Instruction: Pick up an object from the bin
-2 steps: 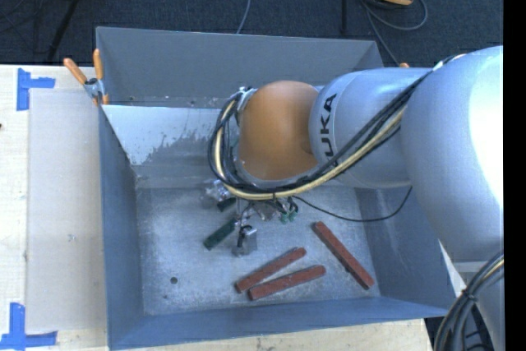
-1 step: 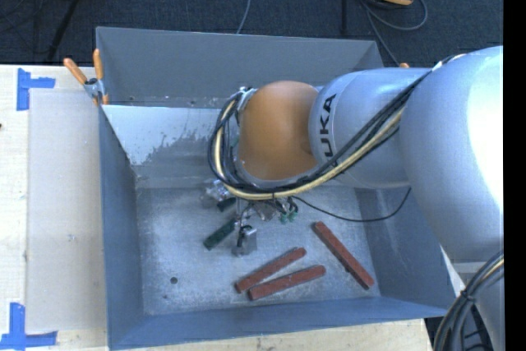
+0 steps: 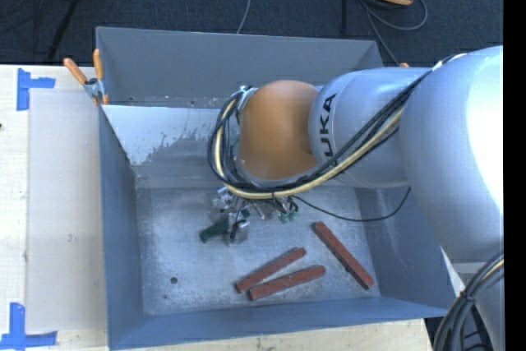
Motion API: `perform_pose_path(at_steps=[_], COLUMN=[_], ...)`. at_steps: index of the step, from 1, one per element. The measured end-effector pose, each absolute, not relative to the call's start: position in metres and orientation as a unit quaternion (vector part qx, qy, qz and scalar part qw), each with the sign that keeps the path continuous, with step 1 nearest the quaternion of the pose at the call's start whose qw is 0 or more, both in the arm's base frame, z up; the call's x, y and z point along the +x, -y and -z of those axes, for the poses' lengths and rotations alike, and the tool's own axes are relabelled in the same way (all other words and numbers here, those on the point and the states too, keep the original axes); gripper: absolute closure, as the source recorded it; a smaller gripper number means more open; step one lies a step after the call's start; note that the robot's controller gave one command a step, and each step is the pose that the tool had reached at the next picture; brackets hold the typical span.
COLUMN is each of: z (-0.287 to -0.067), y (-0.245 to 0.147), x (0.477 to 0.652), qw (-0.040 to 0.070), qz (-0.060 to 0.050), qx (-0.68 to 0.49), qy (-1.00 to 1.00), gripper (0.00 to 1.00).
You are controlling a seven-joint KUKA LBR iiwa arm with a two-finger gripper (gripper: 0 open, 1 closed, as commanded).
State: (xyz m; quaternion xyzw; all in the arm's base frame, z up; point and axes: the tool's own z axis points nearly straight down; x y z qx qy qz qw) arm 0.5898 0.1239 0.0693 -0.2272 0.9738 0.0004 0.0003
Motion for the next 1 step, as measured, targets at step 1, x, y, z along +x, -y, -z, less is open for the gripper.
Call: perform_pose_path(at_steps=[1], z=[-0.193], y=[-0.1252], x=[0.592], qw=[0.005], qz=[0.0], qx=[-0.225], qy=[-0.974], gripper=[1.0])
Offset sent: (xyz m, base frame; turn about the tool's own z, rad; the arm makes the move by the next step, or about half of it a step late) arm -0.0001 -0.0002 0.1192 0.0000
